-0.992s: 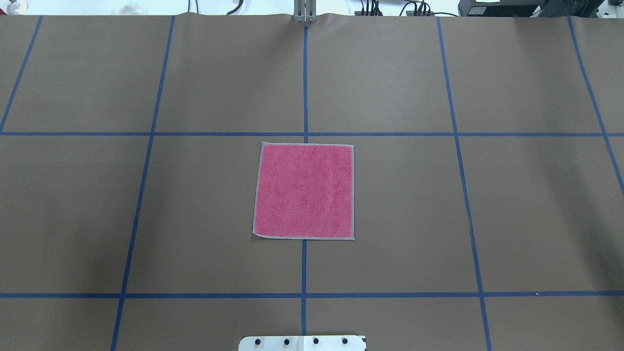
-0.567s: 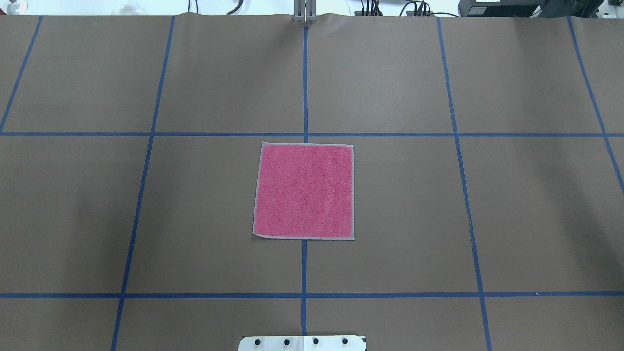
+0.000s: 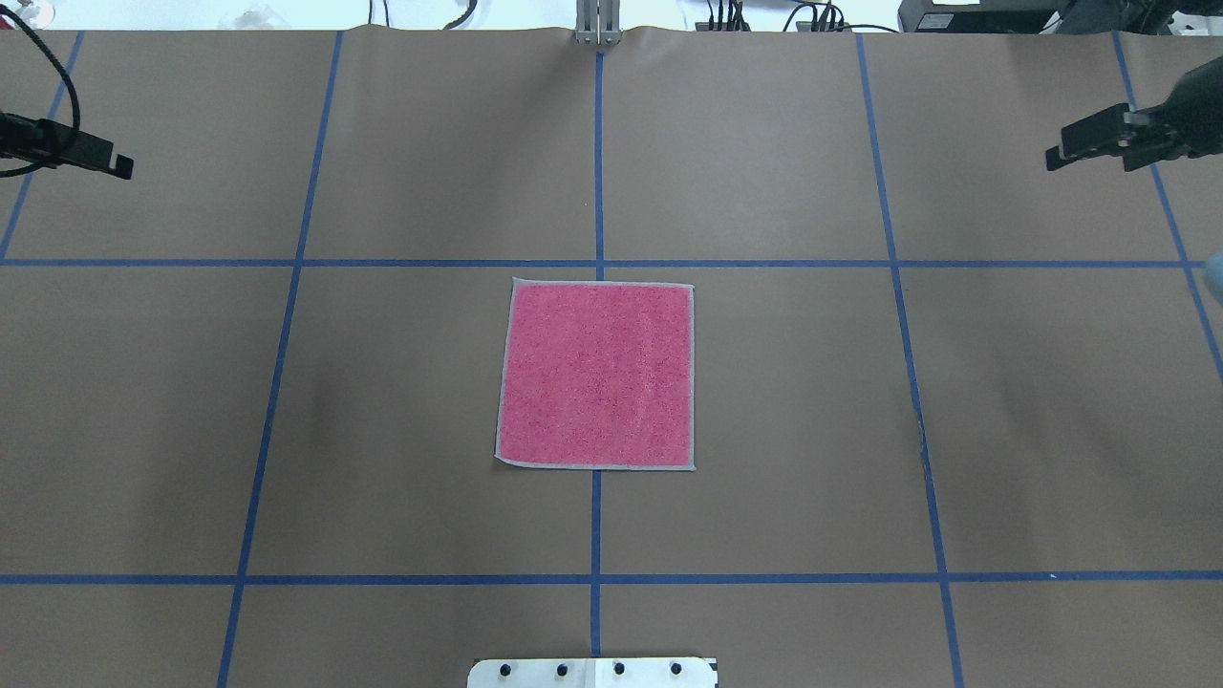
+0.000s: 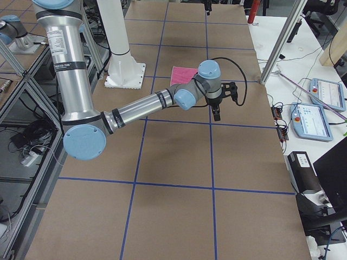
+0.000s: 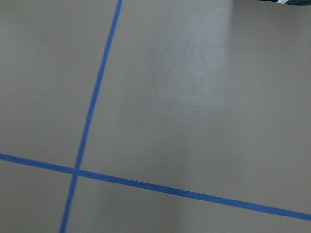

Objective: Fold towel twice with both arms
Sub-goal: 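Move both grippers down toward the near corners of the pink towel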

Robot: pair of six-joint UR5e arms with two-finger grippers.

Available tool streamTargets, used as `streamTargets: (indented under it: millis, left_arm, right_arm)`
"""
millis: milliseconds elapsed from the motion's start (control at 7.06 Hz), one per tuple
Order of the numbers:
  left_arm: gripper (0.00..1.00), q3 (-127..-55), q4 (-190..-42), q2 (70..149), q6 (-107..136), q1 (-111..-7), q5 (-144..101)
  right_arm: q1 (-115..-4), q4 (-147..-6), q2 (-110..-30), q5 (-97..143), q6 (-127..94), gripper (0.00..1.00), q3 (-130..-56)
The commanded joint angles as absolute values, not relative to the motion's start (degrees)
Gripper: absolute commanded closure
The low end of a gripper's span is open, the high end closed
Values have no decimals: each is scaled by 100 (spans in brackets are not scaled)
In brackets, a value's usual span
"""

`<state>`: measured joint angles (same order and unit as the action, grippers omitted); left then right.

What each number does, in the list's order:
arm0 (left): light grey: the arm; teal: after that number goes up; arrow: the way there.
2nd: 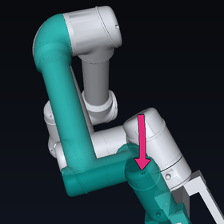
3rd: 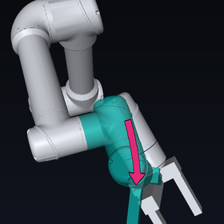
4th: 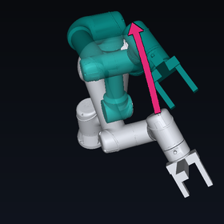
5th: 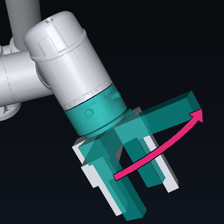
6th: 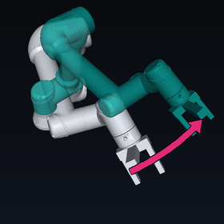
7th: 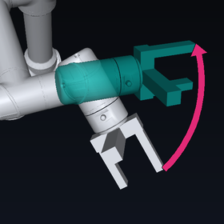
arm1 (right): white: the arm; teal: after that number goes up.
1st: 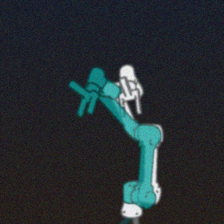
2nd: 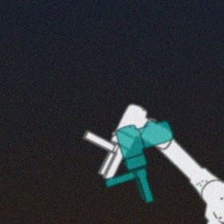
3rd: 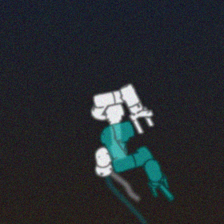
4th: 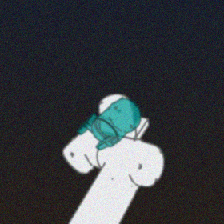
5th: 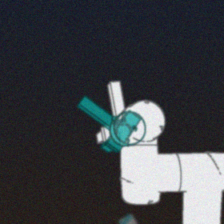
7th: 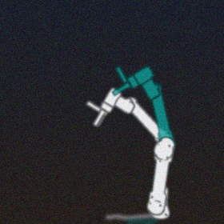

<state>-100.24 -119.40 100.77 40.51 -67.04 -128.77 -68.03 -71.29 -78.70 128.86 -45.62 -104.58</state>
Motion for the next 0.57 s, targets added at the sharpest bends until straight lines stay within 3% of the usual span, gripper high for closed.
streamTargets:
  millis: [0, 425]
  left_arm:
    - [0, -10046, -12940, 10195, 6143, -6033, -12841]
    - [0, -10528, -13324, 10335, 8457, -4269, -10897]
  right_arm:
    - [-6225, -6709, -7524, 12711, -7003, 1, -10590]
    - [-4410, -6170, -7602, 10591, -9250, 0, -11178]
